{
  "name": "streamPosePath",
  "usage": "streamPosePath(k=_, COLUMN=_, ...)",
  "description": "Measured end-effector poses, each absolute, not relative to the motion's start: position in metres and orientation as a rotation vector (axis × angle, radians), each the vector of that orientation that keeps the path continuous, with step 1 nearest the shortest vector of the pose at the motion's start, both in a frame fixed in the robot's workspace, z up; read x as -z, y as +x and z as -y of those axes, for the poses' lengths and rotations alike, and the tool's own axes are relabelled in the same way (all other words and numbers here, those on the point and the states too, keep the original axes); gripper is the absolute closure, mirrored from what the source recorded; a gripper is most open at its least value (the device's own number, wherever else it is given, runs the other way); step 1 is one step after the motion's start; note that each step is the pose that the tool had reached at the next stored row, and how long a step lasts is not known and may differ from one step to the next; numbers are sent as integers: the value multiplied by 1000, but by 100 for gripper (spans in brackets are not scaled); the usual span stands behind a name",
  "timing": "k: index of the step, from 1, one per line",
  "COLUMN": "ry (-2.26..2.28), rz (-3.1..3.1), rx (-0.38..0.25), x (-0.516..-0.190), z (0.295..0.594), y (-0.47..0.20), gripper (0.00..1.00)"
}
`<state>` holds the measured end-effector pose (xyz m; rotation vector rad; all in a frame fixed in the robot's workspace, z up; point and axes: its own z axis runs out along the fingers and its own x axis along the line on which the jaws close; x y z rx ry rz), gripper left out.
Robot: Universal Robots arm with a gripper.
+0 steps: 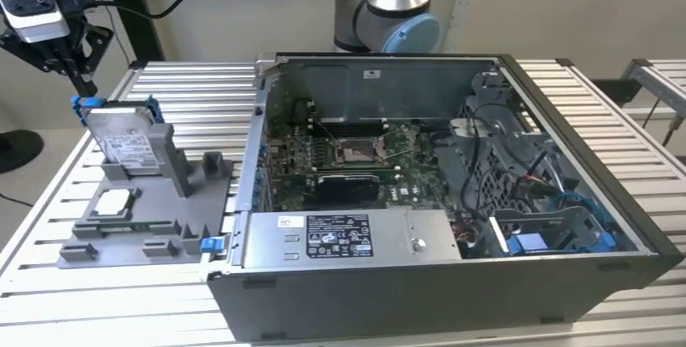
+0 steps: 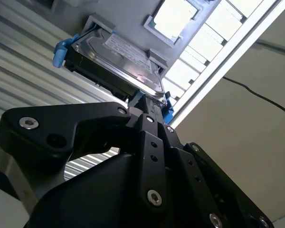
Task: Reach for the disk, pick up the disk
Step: 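Reach for the disk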
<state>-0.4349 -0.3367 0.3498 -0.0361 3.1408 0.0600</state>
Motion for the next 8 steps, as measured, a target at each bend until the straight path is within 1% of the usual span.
streamPosePath(k=8, ry=-50, rz=-3141, rx=-60, x=-350, z=337, y=-435, gripper=100)
